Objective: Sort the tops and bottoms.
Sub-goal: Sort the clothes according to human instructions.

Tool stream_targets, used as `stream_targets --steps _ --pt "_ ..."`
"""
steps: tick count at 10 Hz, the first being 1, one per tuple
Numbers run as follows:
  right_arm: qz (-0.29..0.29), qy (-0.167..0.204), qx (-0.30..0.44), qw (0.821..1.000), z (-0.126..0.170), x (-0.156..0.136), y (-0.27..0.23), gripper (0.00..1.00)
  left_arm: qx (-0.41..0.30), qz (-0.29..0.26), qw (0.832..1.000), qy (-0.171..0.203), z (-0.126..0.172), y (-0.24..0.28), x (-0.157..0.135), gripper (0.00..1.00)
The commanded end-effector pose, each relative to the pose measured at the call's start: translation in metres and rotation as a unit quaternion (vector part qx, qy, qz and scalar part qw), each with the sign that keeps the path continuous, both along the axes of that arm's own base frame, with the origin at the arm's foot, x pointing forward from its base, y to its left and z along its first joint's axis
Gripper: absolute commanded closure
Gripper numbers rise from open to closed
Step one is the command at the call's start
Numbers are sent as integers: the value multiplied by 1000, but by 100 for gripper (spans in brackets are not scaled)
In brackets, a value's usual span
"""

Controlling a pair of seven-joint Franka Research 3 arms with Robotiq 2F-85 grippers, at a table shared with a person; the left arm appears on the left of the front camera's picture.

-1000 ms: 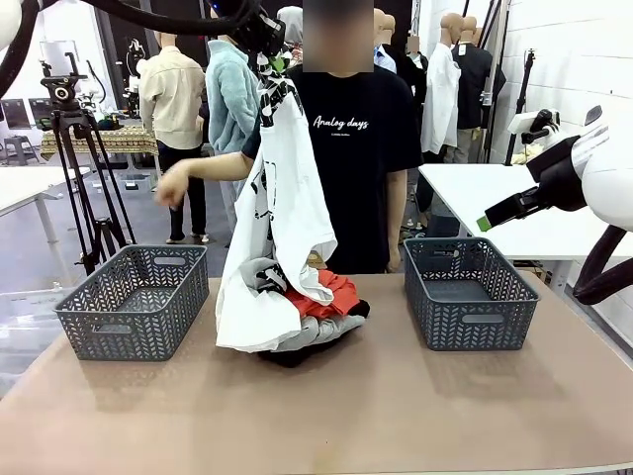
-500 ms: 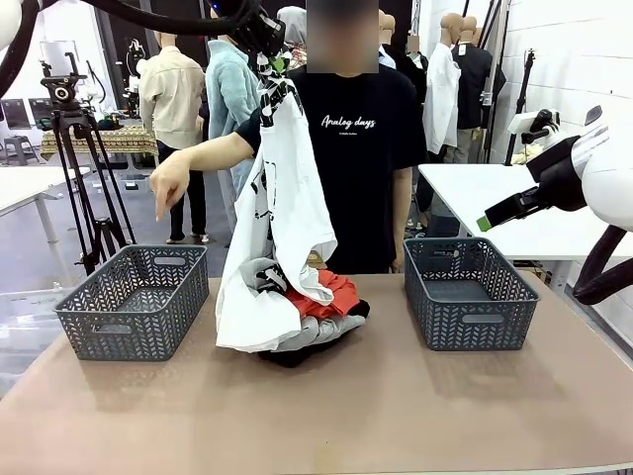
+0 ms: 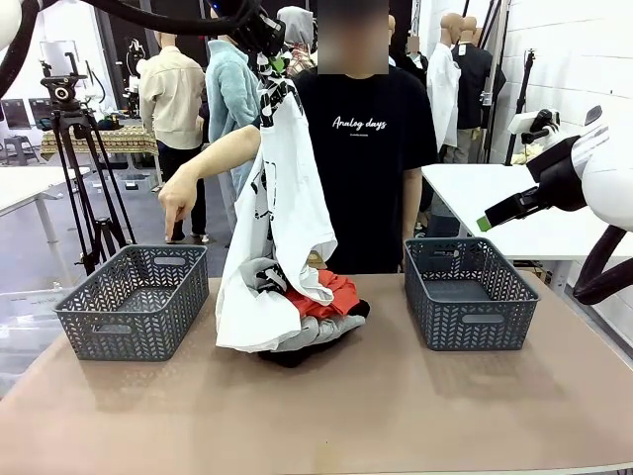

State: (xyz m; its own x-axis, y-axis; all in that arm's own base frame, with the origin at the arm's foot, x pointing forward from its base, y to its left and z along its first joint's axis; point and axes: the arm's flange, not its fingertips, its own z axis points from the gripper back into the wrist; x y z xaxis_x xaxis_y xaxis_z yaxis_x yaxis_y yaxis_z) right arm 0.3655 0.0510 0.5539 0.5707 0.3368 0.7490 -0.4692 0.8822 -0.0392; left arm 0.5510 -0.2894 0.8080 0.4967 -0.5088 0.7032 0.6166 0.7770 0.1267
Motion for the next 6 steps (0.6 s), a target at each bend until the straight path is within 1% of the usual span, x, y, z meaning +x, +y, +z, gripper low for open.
stream_targets --steps 1,6 --pt "3 3 6 1000 -2 1 0 0 4 2 1000 -6 4 1 -3 100" --pt "3 3 6 1000 -2 1 0 0 4 2 1000 -6 4 1 -3 100"
